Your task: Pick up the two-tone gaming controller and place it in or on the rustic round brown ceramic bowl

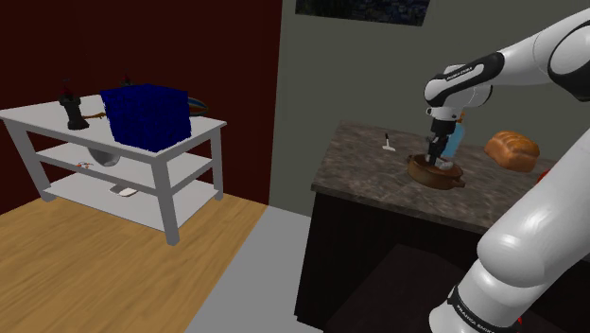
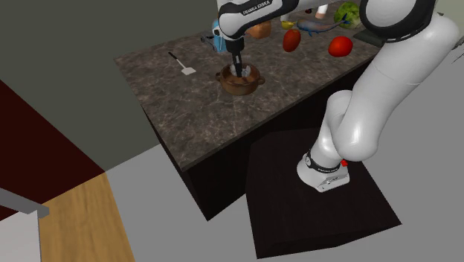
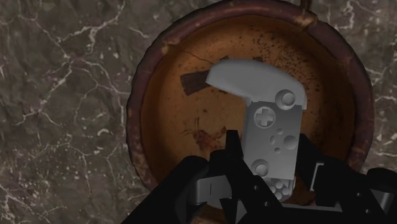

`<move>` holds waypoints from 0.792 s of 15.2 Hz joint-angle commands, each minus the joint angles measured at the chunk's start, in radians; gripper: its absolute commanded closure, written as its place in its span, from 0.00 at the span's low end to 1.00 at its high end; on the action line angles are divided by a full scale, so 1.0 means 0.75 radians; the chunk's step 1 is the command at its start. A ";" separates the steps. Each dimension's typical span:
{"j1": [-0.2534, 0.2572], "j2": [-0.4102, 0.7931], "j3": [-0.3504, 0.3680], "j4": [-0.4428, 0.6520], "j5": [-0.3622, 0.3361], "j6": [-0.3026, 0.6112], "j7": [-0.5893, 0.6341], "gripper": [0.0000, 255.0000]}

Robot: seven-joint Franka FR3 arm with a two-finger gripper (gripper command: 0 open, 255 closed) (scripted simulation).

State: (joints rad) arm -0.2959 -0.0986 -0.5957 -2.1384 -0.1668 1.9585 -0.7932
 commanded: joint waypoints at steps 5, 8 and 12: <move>-0.001 0.001 -0.001 -0.007 0.000 0.009 -0.001 1.00; -0.001 0.001 -0.001 -0.007 0.000 0.009 -0.001 0.00; -0.001 0.001 -0.002 -0.007 0.000 0.009 -0.001 0.00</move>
State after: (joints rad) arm -0.2967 -0.0976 -0.5968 -2.1434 -0.1667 1.9651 -0.7942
